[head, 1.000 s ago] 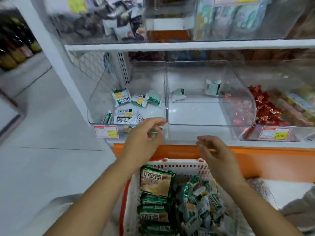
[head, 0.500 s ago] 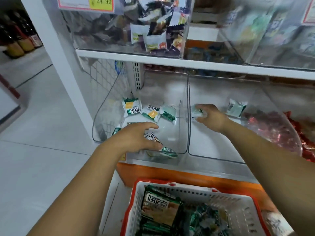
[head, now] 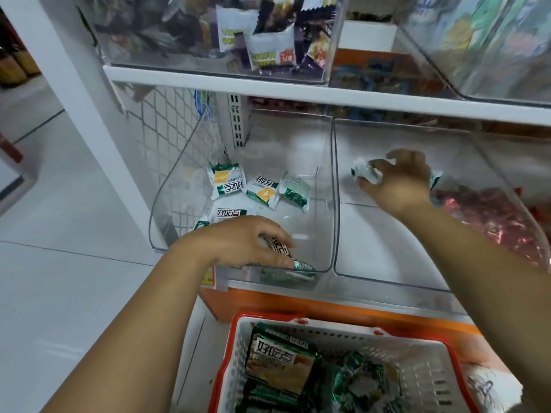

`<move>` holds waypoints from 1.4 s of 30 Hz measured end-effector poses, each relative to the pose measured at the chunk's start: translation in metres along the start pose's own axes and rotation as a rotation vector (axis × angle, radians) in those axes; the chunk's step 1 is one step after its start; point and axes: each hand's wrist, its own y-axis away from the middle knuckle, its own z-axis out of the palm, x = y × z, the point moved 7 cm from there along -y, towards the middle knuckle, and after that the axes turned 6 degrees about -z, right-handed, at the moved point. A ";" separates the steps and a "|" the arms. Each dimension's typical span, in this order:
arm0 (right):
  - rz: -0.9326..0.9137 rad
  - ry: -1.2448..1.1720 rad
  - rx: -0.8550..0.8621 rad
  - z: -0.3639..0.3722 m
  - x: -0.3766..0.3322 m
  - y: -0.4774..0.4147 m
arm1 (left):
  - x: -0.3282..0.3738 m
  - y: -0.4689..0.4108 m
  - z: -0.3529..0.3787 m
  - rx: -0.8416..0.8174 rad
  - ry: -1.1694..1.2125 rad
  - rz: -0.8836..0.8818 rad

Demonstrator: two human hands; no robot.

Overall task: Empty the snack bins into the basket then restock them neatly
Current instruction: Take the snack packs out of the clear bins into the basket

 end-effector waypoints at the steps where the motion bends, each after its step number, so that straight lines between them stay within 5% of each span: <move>1: 0.049 0.042 -0.031 0.001 0.011 0.000 | 0.001 0.001 -0.001 0.011 0.019 0.002; 5: 0.102 -0.011 -0.246 0.030 0.044 0.008 | -0.001 0.003 -0.002 0.055 0.056 0.023; 14: 0.092 0.065 -0.182 0.022 0.049 0.022 | -0.001 0.002 0.001 0.033 0.035 -0.019; 25: -0.161 -0.420 -0.272 0.015 0.003 0.051 | -0.005 -0.006 -0.002 0.109 0.023 -0.021; 32: -0.039 -0.854 -0.413 0.020 -0.008 0.065 | 0.004 -0.013 0.009 0.064 -0.085 -0.068; 42: 0.132 -0.871 -0.476 0.025 -0.004 0.077 | 0.007 -0.006 -0.009 0.339 -0.006 -0.028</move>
